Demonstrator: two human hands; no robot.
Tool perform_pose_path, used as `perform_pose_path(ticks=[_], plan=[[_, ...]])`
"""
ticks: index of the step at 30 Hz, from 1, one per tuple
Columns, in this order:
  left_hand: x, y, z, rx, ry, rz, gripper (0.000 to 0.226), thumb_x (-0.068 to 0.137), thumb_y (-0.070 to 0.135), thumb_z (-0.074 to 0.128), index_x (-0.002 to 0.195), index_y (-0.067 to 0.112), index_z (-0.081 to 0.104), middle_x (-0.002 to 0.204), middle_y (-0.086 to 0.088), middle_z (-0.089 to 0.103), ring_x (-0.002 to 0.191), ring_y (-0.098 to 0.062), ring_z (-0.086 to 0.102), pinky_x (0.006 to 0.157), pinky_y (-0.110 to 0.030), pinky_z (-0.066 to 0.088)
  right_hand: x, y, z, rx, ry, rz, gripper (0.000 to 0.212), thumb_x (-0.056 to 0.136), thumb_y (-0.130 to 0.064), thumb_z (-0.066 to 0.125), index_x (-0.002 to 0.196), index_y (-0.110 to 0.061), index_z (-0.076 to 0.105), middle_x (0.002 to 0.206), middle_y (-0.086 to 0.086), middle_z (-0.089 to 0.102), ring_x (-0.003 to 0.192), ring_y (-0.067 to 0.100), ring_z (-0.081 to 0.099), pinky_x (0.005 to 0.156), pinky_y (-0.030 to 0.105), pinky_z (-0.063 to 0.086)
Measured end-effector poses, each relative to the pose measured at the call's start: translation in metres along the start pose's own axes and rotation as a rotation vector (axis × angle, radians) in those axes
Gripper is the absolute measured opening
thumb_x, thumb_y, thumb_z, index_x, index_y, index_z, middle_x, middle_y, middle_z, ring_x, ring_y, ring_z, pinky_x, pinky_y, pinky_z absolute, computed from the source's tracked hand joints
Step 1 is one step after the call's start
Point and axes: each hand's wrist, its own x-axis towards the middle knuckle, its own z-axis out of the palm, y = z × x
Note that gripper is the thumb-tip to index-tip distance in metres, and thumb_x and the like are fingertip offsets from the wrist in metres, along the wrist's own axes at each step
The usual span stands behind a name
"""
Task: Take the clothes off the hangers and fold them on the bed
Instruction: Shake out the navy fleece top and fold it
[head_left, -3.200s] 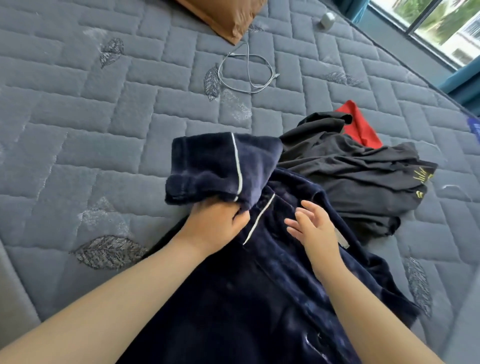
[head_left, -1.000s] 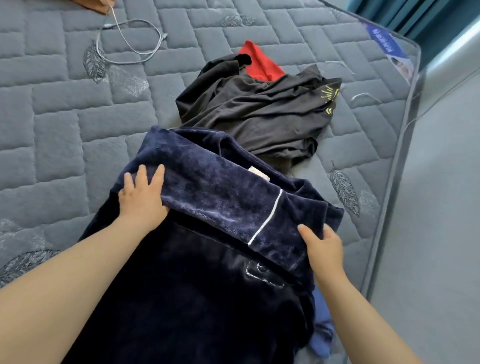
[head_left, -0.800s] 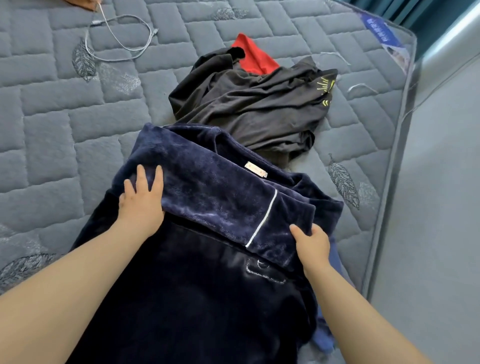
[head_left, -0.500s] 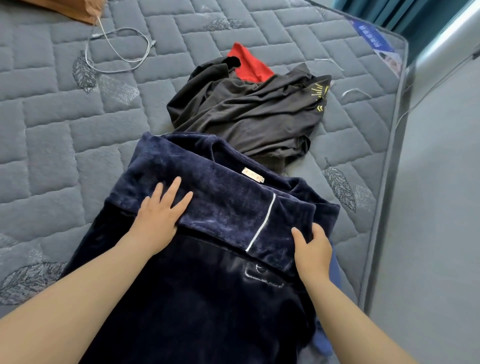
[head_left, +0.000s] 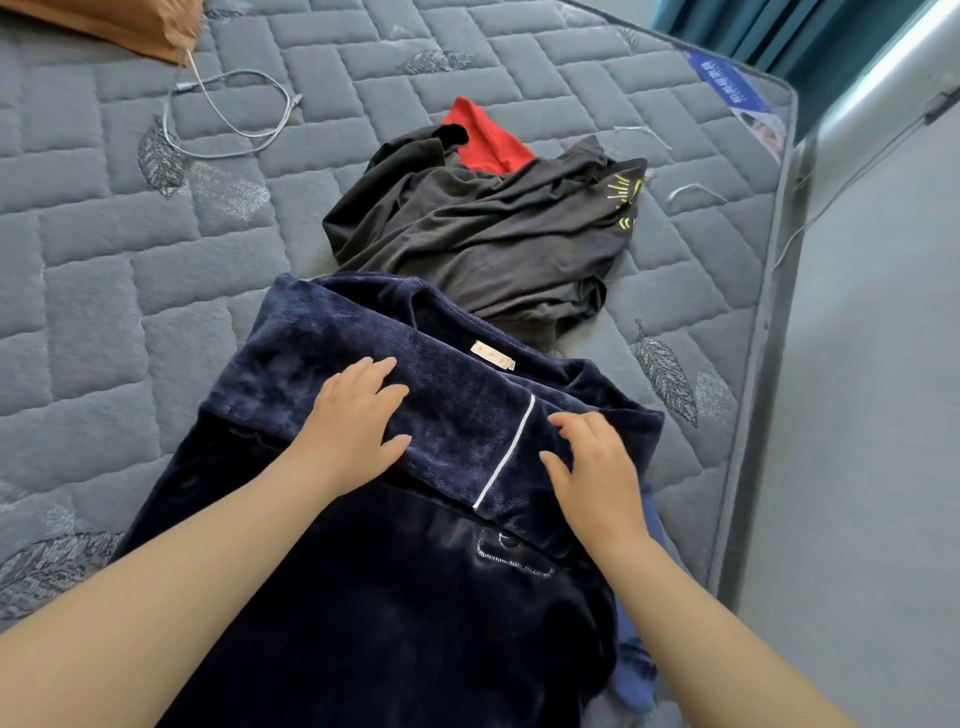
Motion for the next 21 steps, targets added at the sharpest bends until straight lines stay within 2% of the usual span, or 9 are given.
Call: perform_pose_path(ticks=[2,5,8,11,14,15,17,19,21], plan=[[0.008,0.01,-0.003,-0.021,0.001,0.033,0.062,0.094,0.047,0.049,0.148,0.02,0.032,0.16,-0.003,0.013,0.147,-0.024,0.008,0.118,-0.041,0.017,0.006,-0.004,0.003,0.049,-0.111,0.045,0.031,0.089,-0.02,0.065,0.119,-0.021,0.059,0.102,-0.008,0.056,0.087,0.008,0.052,0.085,0.035,0.049],[0.021,0.023,-0.002,-0.064,-0.073,0.032,0.066,0.095,0.035,0.053,0.152,0.022,0.021,0.161,-0.002,0.003,0.147,-0.026,0.006,0.117,-0.04,0.024,0.008,-0.002,0.016,0.019,-0.282,0.196,0.04,0.09,-0.029,0.066,0.126,-0.02,0.051,0.117,-0.001,0.052,0.103,0.016,0.055,0.086,0.033,0.049],[0.029,0.023,0.0,-0.088,-0.199,-0.032,0.068,0.095,0.024,0.054,0.152,0.02,0.018,0.161,-0.004,0.0,0.144,-0.029,0.019,0.11,-0.037,0.035,0.009,0.001,0.023,-0.031,-0.263,0.328,0.046,0.089,-0.034,0.067,0.125,-0.014,0.046,0.123,0.006,0.045,0.11,0.023,0.05,0.088,0.035,0.048],[0.042,0.021,-0.003,-0.008,-0.187,-0.031,0.051,0.095,0.021,0.054,0.142,0.014,0.035,0.154,-0.01,0.018,0.125,-0.032,0.044,0.098,-0.038,0.045,0.018,0.0,0.024,-0.052,-0.249,0.351,0.042,0.094,-0.035,0.06,0.124,-0.009,0.046,0.126,0.01,0.042,0.114,0.027,0.048,0.091,0.036,0.046],[0.058,0.02,-0.013,0.084,-0.055,-0.003,0.044,0.089,0.023,0.062,0.128,0.013,0.044,0.133,-0.006,0.035,0.107,-0.026,0.05,0.085,-0.038,0.049,0.034,0.002,0.019,-0.123,-0.188,0.26,0.044,0.092,-0.034,0.062,0.127,-0.011,0.046,0.132,0.009,0.041,0.119,0.027,0.043,0.092,0.034,0.045],[0.063,0.019,-0.016,0.098,-0.007,-0.004,0.049,0.087,0.023,0.066,0.13,0.014,0.043,0.133,-0.005,0.035,0.112,-0.026,0.046,0.087,-0.039,0.049,0.041,0.004,0.017,-0.172,-0.162,0.205,0.05,0.09,-0.034,0.065,0.13,-0.012,0.044,0.137,0.009,0.039,0.124,0.027,0.04,0.096,0.035,0.043],[0.077,0.014,-0.02,0.181,0.037,-0.02,0.076,0.08,0.029,0.073,0.142,0.017,0.031,0.148,-0.009,0.022,0.133,-0.03,0.029,0.101,-0.041,0.042,0.056,0.008,0.015,-0.268,-0.179,0.115,0.077,0.085,-0.036,0.071,0.145,-0.014,0.029,0.151,0.012,0.027,0.139,0.028,0.026,0.111,0.039,0.032],[0.092,0.01,-0.025,0.255,-0.018,-0.05,0.107,0.073,0.038,0.08,0.151,0.018,0.01,0.158,-0.011,0.002,0.145,-0.032,0.008,0.112,-0.046,0.029,0.072,0.012,0.014,-0.332,-0.266,0.112,0.108,0.078,-0.042,0.077,0.154,-0.014,0.005,0.16,0.015,0.009,0.148,0.029,0.007,0.12,0.047,0.014],[0.107,0.006,-0.028,0.271,-0.108,-0.072,0.129,0.065,0.044,0.084,0.151,0.016,-0.007,0.159,-0.01,-0.01,0.147,-0.032,-0.004,0.116,-0.051,0.019,0.088,0.02,0.012,-0.35,-0.369,0.197,0.131,0.068,-0.051,0.081,0.153,-0.013,-0.012,0.161,0.016,0.001,0.149,0.031,-0.001,0.119,0.054,0.004]])
